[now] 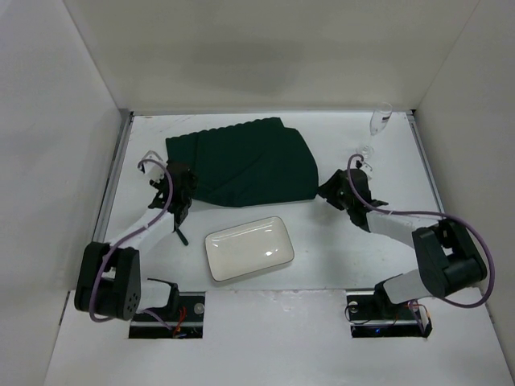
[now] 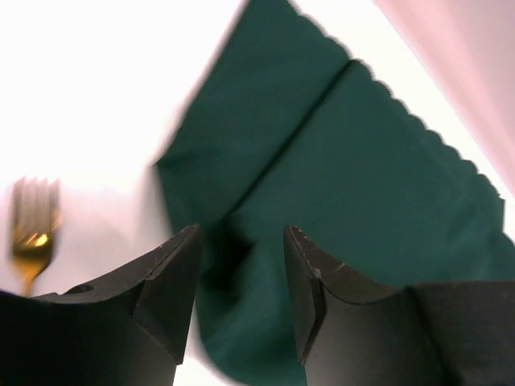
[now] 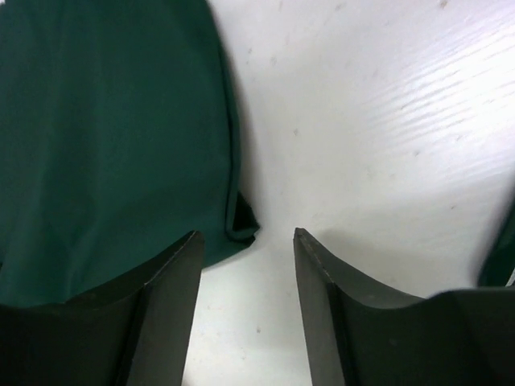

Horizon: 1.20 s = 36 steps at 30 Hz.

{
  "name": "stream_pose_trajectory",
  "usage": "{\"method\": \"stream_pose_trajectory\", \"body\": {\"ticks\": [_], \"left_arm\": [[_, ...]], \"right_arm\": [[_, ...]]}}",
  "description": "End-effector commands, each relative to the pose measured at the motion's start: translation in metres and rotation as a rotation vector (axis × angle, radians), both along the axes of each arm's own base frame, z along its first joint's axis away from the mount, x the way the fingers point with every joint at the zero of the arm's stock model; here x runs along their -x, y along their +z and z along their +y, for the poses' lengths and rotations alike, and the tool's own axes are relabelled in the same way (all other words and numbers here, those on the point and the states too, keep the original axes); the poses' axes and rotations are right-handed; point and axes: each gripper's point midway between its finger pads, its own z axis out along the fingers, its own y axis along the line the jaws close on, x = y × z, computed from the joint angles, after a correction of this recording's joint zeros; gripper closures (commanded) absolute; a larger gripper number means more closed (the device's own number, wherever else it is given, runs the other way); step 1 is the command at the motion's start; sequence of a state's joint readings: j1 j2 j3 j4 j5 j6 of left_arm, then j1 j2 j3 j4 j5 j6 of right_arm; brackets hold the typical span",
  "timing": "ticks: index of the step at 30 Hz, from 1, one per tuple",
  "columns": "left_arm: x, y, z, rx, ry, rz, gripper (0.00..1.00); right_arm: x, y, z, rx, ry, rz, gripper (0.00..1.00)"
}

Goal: Set the dinner table for one person

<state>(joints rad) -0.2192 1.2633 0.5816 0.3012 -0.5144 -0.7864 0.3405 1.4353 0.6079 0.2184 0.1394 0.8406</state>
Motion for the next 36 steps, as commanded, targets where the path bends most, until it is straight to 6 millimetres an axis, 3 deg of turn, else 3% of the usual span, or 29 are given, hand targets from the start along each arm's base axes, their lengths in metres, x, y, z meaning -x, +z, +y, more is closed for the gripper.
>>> {"method": "stream_pose_trajectory", "body": {"ticks": [1,4,9,11,14,16,19,22,24,27,30,33,34,36], "left_arm": [[-0.029,0.039,-0.006,-0.039,-0.042,-0.069,0.56],[-0.023,0.03,-0.008,-0.067,-0.078,0.004,0.55],[0.017,0.004,0.009,-0.103,-0.061,0.134,0.51],[0.019,-0.002,0.009,-0.1,-0.067,0.144,0.48],[0.006,-0.011,-0.009,-0.07,-0.131,0.142,0.46],[-0.003,-0.018,-0.018,-0.039,-0.161,0.137,0.47],[-0.009,-0.03,-0.021,-0.014,-0.169,0.149,0.53],[-0.003,-0.04,-0.021,0.002,-0.16,0.156,0.7],[0.005,-0.045,-0.022,0.016,-0.158,0.147,0.83],[0.02,-0.058,-0.024,0.04,-0.156,0.163,0.92],[0.039,-0.072,-0.027,0.076,-0.162,0.186,0.93],[0.053,-0.078,-0.033,0.106,-0.189,0.195,0.89],[0.056,-0.077,-0.036,0.113,-0.202,0.193,0.85],[0.059,-0.071,-0.037,0.112,-0.218,0.181,0.73]], "right_arm": [[-0.007,0.019,0.024,-0.018,0.067,-0.09,0.48],[-0.005,0.018,0.031,0.007,0.101,-0.094,0.45],[-0.003,0.005,0.032,0.035,0.105,-0.055,0.28],[-0.008,-0.001,0.034,0.026,0.103,-0.033,0.26],[-0.018,0.004,0.047,-0.011,0.124,-0.028,0.27],[-0.026,0.005,0.051,-0.039,0.12,-0.016,0.32],[-0.039,0.001,0.054,-0.087,0.109,0.013,0.5],[-0.045,-0.005,0.046,-0.145,0.06,0.041,0.87],[-0.044,-0.004,0.025,-0.139,-0.011,0.027,0.94],[-0.026,-0.008,-0.004,-0.104,-0.082,0.022,0.97],[0.001,-0.017,-0.018,-0.099,-0.096,0.028,0.99],[0.013,-0.017,-0.02,-0.098,-0.097,0.023,0.94],[0.013,-0.016,-0.02,-0.097,-0.095,0.024,0.9],[0.01,-0.009,-0.015,-0.093,-0.079,0.005,0.72]]}}
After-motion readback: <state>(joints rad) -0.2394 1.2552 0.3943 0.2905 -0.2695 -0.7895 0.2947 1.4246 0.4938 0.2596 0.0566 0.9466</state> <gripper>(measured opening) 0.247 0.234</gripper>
